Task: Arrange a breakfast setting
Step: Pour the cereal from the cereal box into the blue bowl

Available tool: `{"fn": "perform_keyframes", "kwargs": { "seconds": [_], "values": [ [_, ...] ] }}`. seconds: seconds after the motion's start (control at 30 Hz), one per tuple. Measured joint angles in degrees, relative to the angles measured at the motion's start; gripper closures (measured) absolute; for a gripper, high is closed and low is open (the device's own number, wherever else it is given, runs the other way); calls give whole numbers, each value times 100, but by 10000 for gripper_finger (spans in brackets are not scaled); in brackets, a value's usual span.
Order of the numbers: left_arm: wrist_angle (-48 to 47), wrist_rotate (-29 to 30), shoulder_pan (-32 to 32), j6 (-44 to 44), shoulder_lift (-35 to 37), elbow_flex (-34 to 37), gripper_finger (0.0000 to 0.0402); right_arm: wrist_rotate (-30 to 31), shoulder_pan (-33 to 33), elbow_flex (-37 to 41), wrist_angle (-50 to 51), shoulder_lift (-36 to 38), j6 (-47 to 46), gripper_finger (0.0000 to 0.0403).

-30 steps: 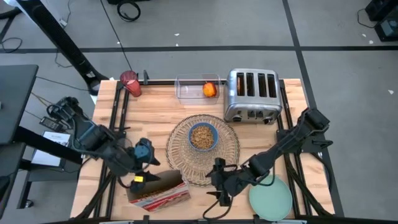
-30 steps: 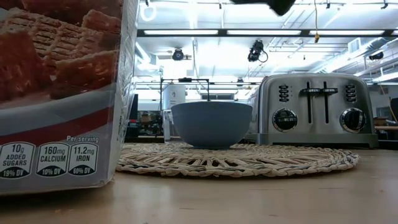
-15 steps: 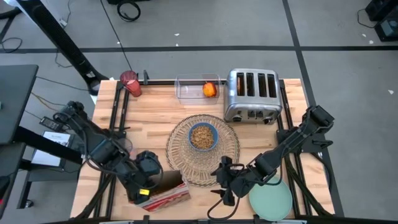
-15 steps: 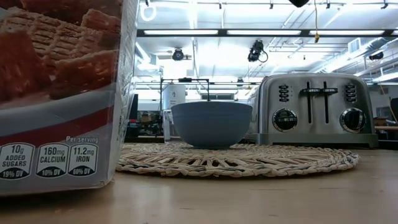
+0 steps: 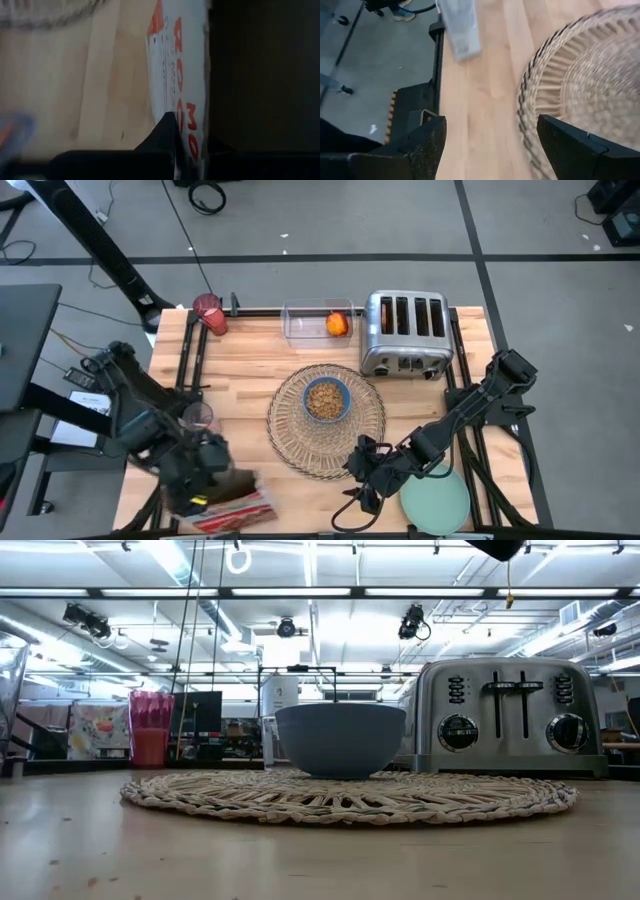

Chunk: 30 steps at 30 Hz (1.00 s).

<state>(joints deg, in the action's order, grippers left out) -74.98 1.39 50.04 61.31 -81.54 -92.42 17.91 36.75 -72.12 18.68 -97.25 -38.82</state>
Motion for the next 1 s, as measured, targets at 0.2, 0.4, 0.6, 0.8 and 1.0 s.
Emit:
{"fn": "perform_keyframes", "kwargs": {
  "seconds": [0.2,0.4,0.6,0.8,1.0],
  "values": [
    [-1152,21,566,782,27,-309,399,-148,0,0,76,0,-218,89],
    [-1021,99,869,1070,28,-311,396,-151,-2,0,78,0,-227,89],
    [-879,-121,1011,1342,20,-309,395,-122,-13,0,76,0,-324,89],
    [-869,-344,1038,1607,20,-306,391,-133,-13,0,-1,-2,-303,89],
    [-865,-372,1017,1760,20,-306,334,-238,-2,-160,-24,-1,-2,89]
  ]
}}
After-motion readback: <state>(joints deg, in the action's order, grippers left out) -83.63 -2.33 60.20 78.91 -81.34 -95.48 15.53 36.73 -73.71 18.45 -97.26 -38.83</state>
